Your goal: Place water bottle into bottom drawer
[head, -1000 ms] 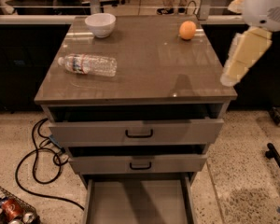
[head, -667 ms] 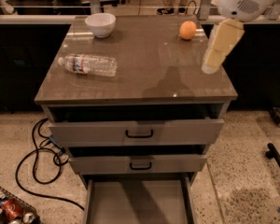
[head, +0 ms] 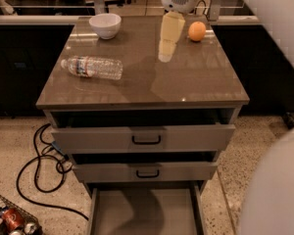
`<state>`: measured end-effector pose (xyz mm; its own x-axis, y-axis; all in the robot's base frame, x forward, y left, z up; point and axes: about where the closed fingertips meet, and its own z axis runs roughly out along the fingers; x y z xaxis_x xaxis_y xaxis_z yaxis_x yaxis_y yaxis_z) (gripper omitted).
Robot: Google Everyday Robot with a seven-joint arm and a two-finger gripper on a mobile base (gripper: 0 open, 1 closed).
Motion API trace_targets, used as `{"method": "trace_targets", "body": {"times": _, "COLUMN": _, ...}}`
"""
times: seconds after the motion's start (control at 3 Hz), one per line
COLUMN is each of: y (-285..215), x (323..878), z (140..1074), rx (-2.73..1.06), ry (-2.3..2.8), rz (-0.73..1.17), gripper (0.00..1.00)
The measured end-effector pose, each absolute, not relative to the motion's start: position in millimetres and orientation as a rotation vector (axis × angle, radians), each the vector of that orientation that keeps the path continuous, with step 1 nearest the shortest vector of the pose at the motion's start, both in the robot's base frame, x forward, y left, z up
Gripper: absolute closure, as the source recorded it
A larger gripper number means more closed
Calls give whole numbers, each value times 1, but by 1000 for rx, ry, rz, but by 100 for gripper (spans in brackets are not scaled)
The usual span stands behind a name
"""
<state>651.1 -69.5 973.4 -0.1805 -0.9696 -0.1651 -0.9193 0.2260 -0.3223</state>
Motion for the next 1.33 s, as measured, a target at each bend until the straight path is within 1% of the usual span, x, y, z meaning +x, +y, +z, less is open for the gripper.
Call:
{"method": "trace_targets", "body": {"times": 0.33, "y": -12, "x": 680, "z": 965, "rx": -1815, "ry": 2125, "rz": -196, "gripper": 0}}
{"method": "trace_targets", "body": {"times": 0.67, "y": -1, "x": 686, "z": 960, "rx": -1804, "ry": 2123, "rz": -182, "gripper": 0}}
{"method": "trace_targets", "body": {"times": 1.33, "y": 61, "x": 704, "z": 934, "rx": -1841, "ry": 2136, "rz": -61, "gripper": 0}}
